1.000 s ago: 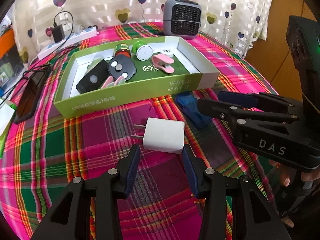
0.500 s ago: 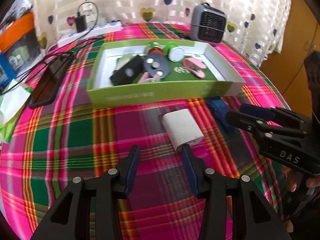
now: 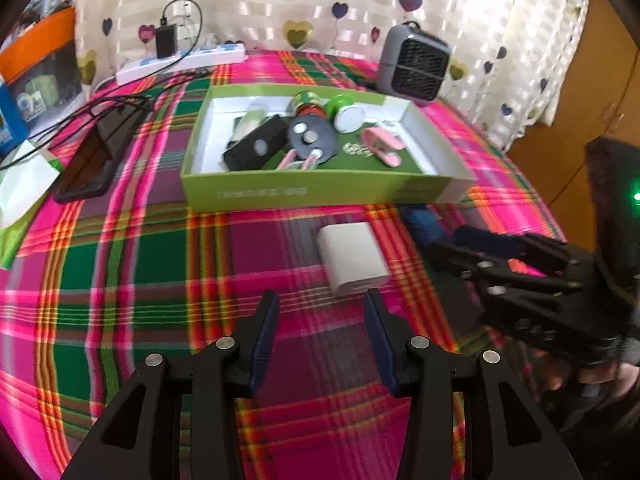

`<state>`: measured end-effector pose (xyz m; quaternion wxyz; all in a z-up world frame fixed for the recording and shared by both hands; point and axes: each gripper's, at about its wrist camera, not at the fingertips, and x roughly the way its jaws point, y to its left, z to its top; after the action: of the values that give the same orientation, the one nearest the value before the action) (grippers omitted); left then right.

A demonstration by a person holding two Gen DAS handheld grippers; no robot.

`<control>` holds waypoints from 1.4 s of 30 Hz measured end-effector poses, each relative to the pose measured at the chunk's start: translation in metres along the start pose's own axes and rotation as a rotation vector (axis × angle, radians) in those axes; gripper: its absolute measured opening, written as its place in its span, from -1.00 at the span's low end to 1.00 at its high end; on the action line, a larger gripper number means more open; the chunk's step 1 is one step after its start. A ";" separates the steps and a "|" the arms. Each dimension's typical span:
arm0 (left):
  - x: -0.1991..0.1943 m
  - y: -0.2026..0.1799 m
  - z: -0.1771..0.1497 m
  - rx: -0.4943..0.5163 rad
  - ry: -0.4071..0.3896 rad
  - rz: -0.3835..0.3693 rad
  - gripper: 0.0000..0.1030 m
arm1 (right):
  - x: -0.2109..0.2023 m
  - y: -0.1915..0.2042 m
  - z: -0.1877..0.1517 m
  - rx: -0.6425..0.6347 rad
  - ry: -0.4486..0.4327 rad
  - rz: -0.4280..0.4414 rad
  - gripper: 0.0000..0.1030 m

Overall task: Organize rigid objects
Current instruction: 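Grasp the white charger with the left tool while the right tool grasps the blue USB stick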

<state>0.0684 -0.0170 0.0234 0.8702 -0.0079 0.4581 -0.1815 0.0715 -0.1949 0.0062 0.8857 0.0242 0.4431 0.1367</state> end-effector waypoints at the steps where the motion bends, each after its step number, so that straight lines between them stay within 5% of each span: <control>1: -0.001 -0.003 0.001 0.007 -0.007 -0.007 -0.17 | 0.001 0.000 0.000 -0.004 0.004 -0.007 -0.12; 13: 0.013 -0.021 0.011 0.036 0.011 0.007 -0.10 | 0.004 0.001 0.000 -0.058 0.007 -0.112 -0.12; 42: 0.032 -0.017 0.022 0.055 0.013 0.075 -0.09 | 0.009 0.000 0.008 -0.071 0.002 -0.117 -0.12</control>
<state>0.0972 -0.0468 0.0133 0.8732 0.0346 0.4586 -0.1612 0.0826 -0.1915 0.0039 0.8920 -0.0336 0.4395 0.1004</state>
